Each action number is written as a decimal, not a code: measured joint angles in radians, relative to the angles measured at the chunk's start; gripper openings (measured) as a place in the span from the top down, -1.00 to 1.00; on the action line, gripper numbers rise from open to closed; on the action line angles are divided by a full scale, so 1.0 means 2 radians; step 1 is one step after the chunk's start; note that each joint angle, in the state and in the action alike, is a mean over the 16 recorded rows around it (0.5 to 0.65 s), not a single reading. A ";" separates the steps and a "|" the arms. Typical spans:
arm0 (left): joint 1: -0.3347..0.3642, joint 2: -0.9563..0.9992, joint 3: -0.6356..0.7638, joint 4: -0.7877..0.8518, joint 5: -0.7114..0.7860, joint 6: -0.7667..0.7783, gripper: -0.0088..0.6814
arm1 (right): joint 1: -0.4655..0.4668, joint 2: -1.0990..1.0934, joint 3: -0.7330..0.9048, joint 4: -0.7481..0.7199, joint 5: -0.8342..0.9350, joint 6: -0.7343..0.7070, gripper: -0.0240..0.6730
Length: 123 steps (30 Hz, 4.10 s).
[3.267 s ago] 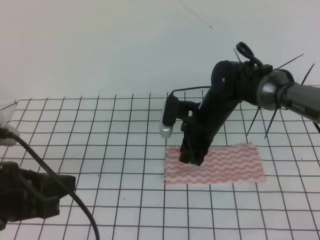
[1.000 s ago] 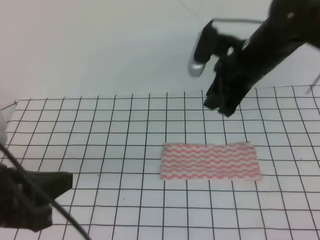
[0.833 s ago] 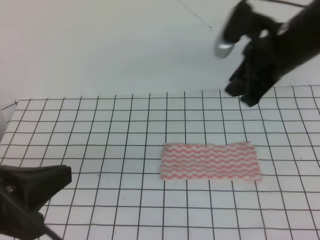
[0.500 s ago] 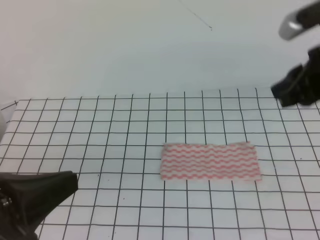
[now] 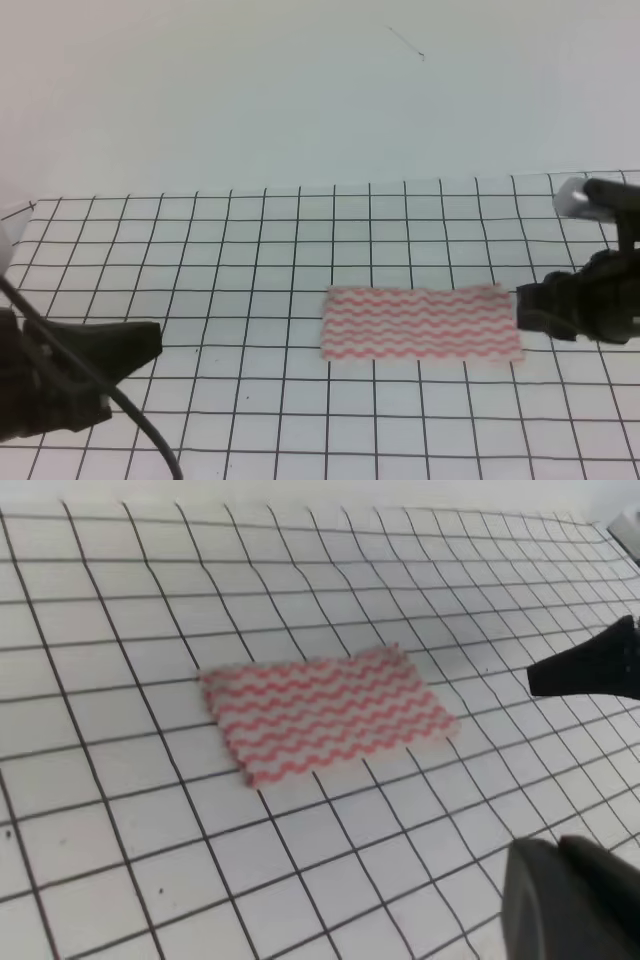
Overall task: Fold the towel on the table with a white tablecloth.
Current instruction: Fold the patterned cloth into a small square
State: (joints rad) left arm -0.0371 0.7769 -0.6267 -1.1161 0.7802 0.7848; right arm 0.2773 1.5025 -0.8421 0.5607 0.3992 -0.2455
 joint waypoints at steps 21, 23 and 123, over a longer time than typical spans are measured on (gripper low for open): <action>0.000 0.022 0.000 -0.017 0.049 0.022 0.98 | -0.028 0.113 0.007 0.123 -0.034 0.004 0.06; 0.000 0.022 0.000 -0.018 0.050 0.025 0.98 | -0.030 0.118 0.007 0.131 -0.035 -0.001 0.06; 0.000 0.022 0.000 -0.006 0.077 0.038 0.98 | 0.101 0.304 -0.223 0.386 0.142 -0.380 0.67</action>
State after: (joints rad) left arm -0.0371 0.8203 -0.6267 -1.1290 0.9337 0.8601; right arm 0.4798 2.1108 -1.2878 1.3337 0.6841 -1.0062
